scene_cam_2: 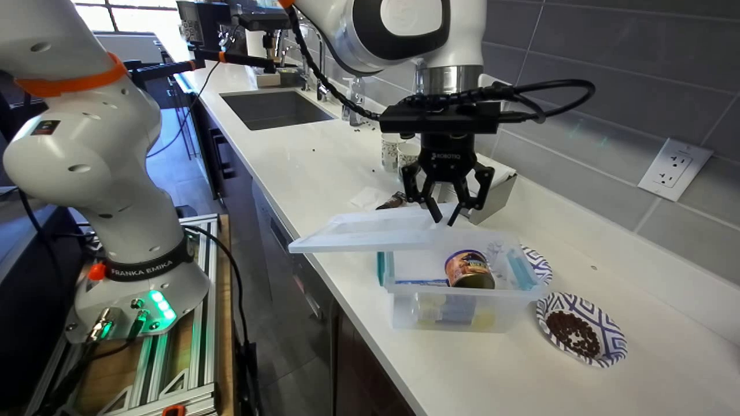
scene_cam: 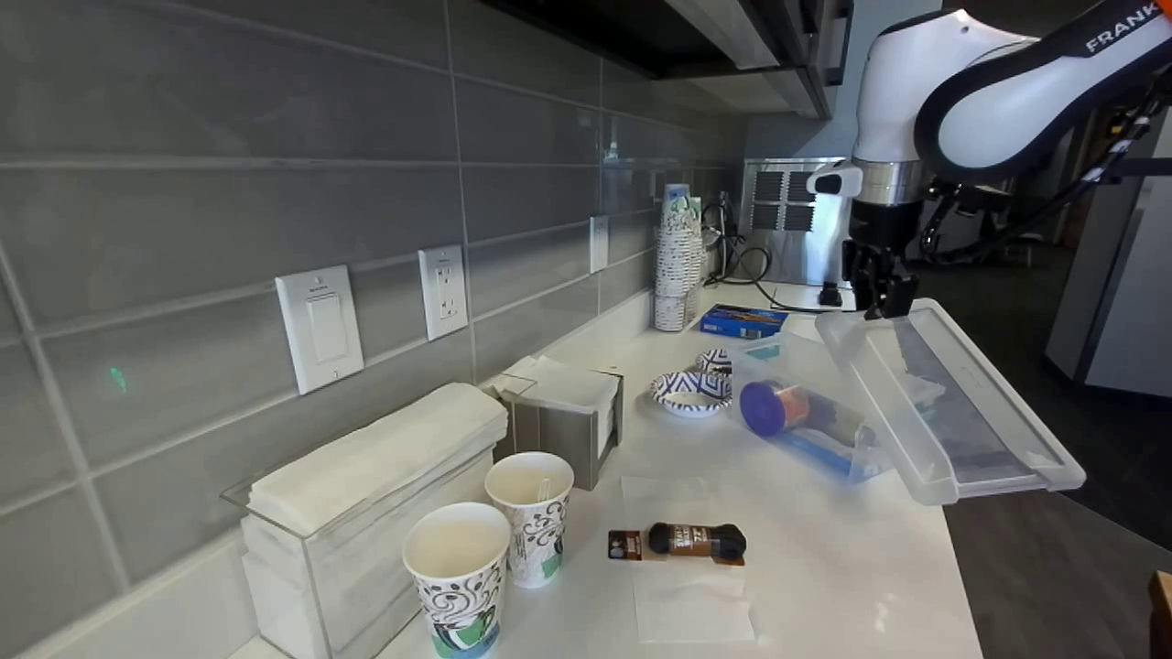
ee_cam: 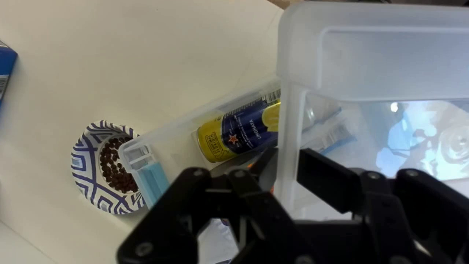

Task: Pick up the lid from the counter and put it on the lid

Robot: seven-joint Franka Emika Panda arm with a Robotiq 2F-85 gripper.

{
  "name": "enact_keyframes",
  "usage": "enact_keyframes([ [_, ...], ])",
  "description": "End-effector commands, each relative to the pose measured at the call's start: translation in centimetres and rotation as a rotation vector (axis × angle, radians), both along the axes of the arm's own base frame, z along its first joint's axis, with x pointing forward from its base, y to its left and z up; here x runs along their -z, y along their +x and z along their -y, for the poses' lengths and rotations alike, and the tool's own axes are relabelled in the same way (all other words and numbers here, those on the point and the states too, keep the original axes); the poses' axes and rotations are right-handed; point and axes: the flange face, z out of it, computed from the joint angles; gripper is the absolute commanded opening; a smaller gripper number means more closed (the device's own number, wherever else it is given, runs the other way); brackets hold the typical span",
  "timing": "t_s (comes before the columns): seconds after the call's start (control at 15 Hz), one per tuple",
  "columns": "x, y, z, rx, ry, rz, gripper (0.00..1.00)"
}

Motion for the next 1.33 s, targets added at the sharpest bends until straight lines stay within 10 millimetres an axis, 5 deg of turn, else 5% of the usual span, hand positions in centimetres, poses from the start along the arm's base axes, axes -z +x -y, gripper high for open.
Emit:
enact_keyframes([
  [0.0, -0.1, 0.0, -0.1, -0.001, 0.000, 0.001, 0.23],
  [0.13, -0.2, 0.0, -0.2, -0.001, -0.001, 0.003, 0.23],
  [0.2, -0.2, 0.1, -0.3, -0.001, -0.001, 0.003, 0.06],
  [0.93, -1.0, 4.1, 7.8, -0.193, 0.383, -0.019, 0.06],
  [1.27, 0.0, 7.4, 11.5, -0.277, 0.371, -0.109, 0.06],
])
